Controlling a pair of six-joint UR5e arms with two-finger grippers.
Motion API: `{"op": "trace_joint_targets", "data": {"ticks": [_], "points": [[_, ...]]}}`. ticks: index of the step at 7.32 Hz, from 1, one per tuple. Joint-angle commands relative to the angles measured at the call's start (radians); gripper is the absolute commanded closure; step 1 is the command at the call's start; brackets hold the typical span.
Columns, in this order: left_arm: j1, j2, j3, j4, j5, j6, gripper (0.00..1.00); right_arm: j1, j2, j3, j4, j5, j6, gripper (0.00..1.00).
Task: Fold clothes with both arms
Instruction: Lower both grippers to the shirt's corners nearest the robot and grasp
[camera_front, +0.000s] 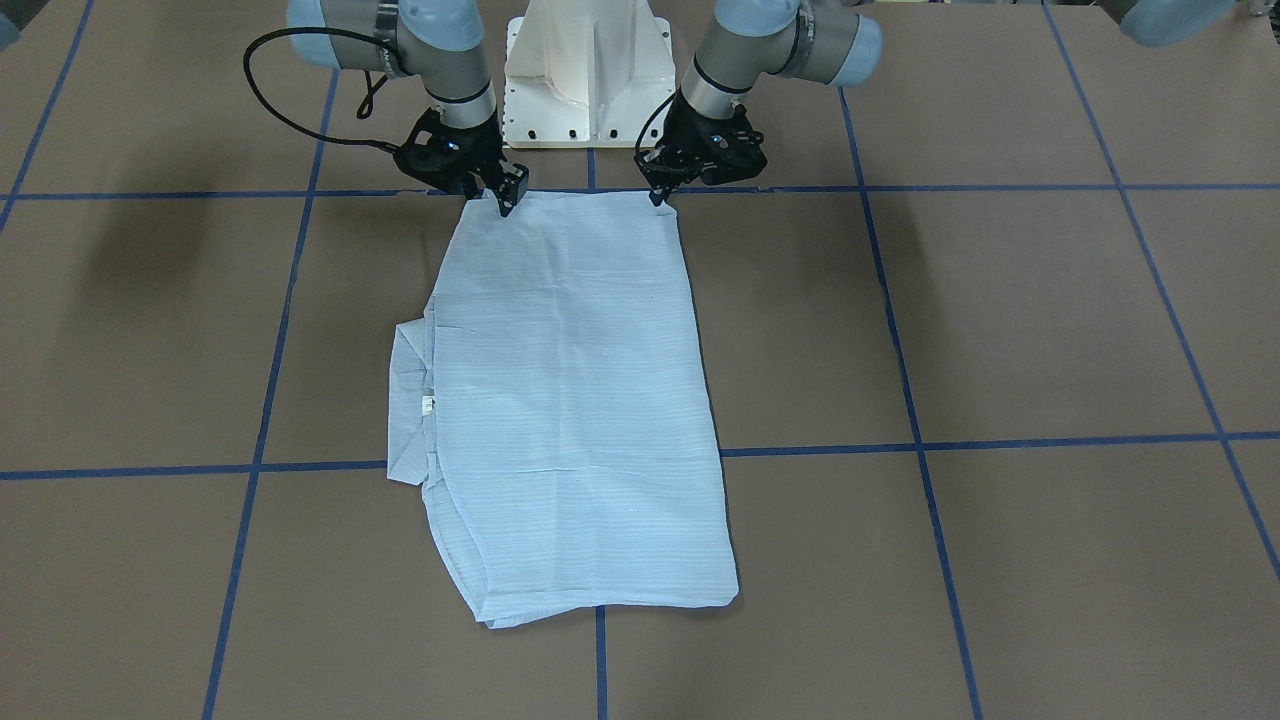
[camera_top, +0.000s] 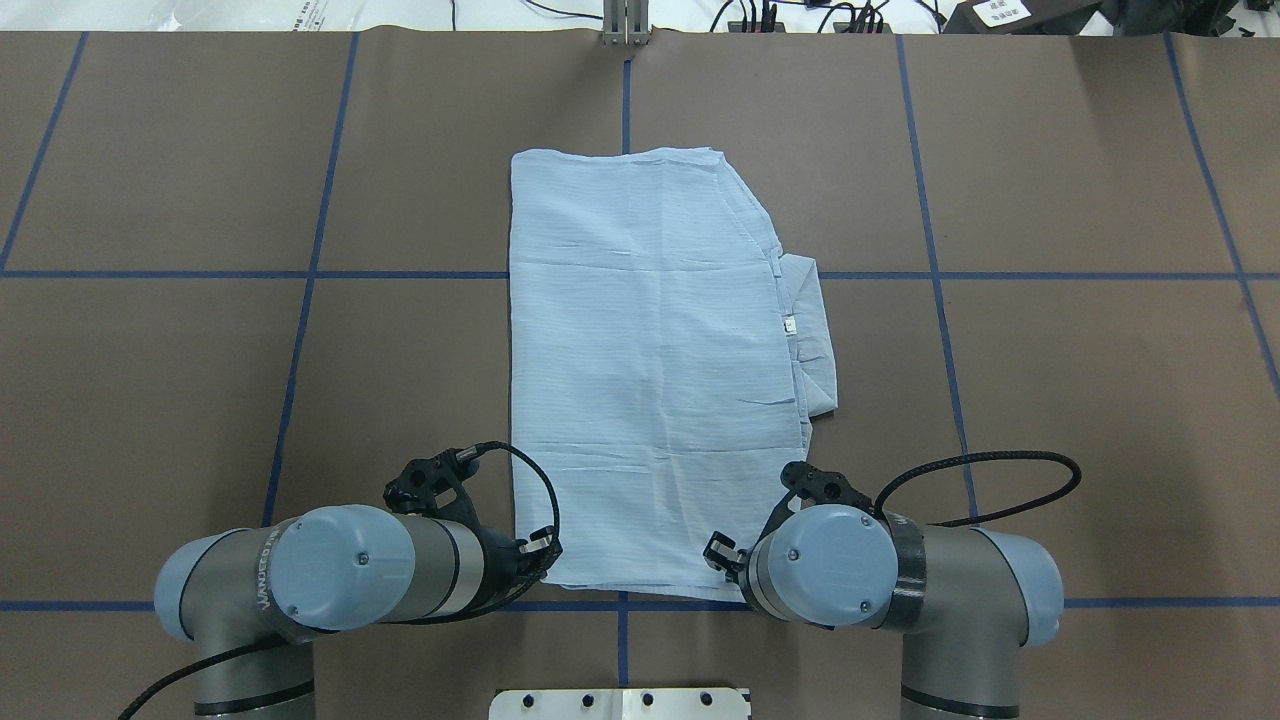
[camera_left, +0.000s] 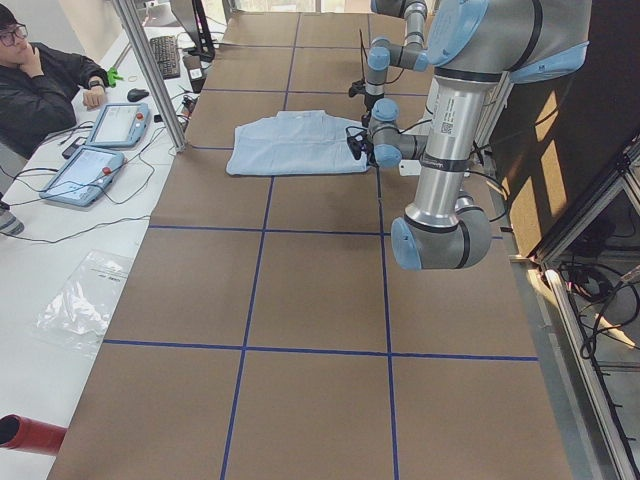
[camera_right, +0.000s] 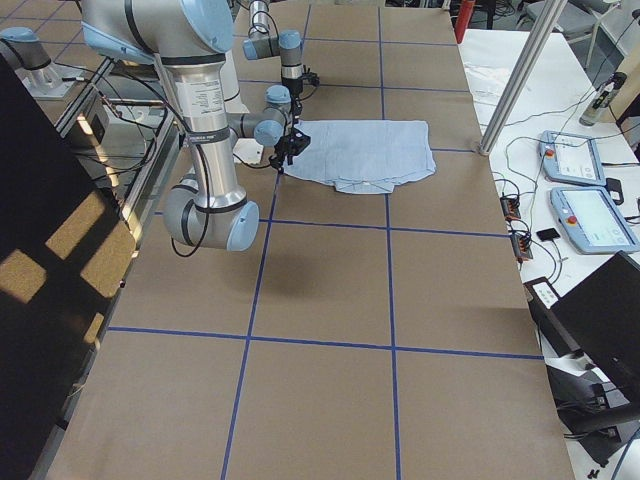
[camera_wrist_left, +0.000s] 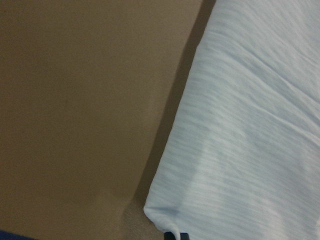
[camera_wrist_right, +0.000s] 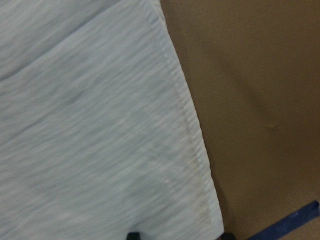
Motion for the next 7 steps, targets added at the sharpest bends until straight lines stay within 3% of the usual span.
{"op": "trace_joint_targets", "data": {"ticks": [1, 7], "points": [[0.000, 0.001, 0.000, 0.000, 0.000, 0.000, 1.00, 0.005, 0.015, 0.002, -0.003, 0.001, 0.002, 0.48], [0.003, -0.001, 0.008, -0.002, 0.002, 0.000, 1.00, 0.008, 0.013, -0.002, -0.004, 0.001, 0.000, 0.51]]}}
